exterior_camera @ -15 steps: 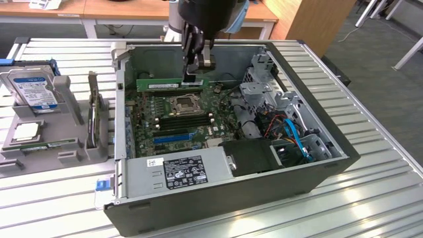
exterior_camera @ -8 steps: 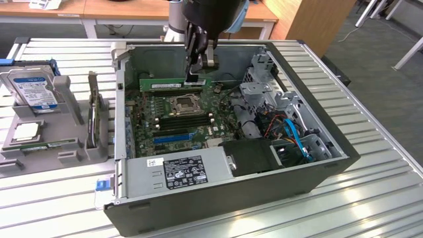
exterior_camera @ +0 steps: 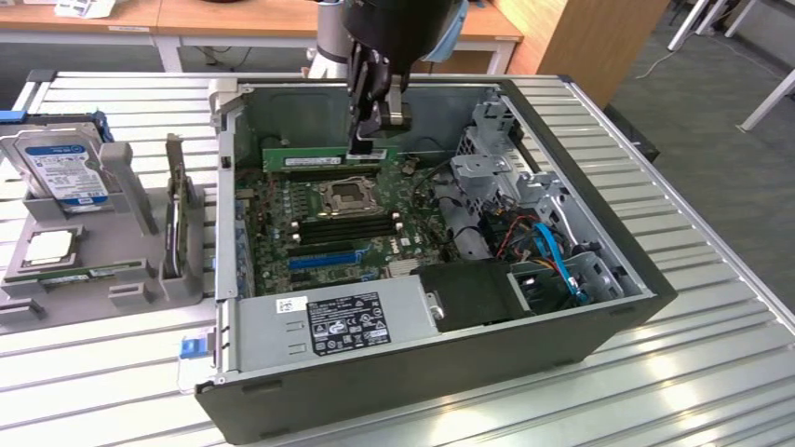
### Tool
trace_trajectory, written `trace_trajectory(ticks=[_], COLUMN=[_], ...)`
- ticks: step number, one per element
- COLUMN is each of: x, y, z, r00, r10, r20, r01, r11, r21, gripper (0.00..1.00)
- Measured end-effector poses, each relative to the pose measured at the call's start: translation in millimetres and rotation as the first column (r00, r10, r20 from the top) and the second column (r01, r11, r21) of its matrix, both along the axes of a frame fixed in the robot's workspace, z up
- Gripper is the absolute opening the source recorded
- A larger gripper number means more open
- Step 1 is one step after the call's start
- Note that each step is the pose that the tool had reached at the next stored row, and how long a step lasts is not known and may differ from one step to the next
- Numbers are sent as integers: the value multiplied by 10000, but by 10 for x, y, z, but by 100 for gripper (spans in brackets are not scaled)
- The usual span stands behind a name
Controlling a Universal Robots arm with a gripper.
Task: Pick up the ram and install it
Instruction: 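Pick up the ram and move it above insertion slot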
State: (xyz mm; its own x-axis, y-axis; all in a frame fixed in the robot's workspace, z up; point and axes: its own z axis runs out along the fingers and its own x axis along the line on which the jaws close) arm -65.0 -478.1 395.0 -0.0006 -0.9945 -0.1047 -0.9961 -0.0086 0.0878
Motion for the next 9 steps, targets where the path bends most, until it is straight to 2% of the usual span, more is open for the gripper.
trace_trajectory(ticks=[3,6,7,9], x=[-8,-16,-17,-16], y=[0,0,0,0], z=[1,1,0,-1], r00=[9999,9995,9994,9994], r10=[0,0,0,2], r20=[138,316,345,351], r01=[0,0,0,-2], r11=[10000,10000,10000,10000], r21=[-2,-1,0,1], gripper=[11,11,11,11])
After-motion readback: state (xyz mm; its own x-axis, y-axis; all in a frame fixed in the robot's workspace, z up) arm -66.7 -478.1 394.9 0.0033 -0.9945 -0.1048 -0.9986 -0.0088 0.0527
